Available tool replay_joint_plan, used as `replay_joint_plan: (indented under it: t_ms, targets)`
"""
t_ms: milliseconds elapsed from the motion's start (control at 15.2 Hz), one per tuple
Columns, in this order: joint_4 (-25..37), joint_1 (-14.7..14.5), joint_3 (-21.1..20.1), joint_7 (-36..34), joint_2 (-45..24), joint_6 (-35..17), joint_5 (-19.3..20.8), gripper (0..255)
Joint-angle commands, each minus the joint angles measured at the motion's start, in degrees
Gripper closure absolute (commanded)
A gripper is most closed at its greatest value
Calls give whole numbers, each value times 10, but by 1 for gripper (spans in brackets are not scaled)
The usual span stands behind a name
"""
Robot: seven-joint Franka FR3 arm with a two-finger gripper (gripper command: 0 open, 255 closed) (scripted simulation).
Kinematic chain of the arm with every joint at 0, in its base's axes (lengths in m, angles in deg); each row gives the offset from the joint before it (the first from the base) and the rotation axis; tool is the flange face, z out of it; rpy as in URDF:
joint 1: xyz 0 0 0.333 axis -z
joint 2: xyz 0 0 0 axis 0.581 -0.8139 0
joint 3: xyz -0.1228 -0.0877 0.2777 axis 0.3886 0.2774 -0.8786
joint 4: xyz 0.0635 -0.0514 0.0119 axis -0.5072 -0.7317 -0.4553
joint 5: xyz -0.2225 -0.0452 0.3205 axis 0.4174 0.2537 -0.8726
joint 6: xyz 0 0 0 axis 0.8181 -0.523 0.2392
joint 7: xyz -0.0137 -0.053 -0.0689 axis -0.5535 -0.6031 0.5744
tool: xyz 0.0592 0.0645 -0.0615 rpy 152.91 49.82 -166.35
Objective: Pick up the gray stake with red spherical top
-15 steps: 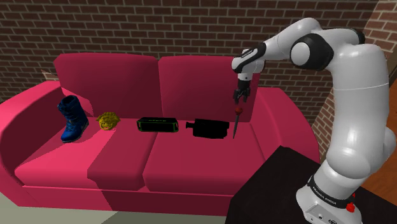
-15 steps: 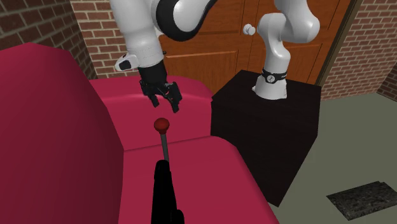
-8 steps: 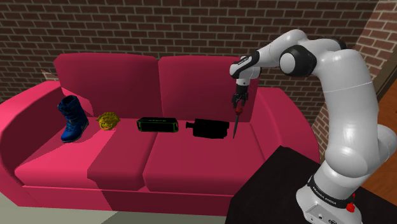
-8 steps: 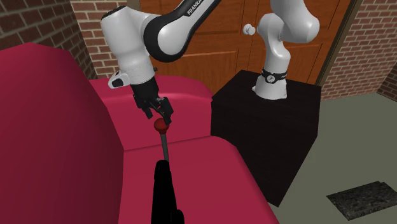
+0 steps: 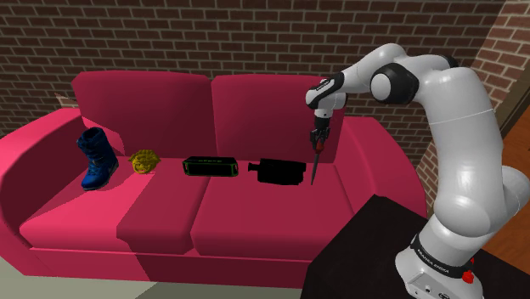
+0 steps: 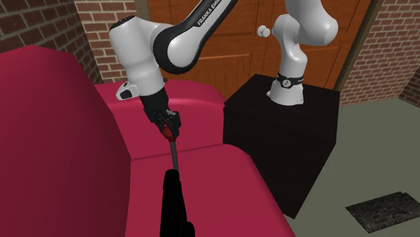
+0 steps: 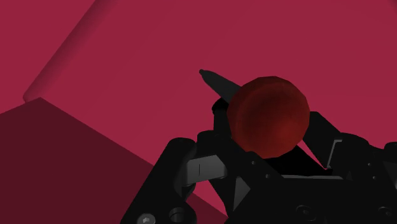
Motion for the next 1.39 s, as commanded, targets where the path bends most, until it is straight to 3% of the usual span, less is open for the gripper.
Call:
replay_joint_plan:
  t_ms: [0, 330, 1320]
  targets:
    - [0, 0, 0, 0, 0, 0, 0, 255]
    - [-2, 0, 0, 0, 0, -1, 0, 255]
    - [21, -6, 12, -16, 62, 81, 19, 255]
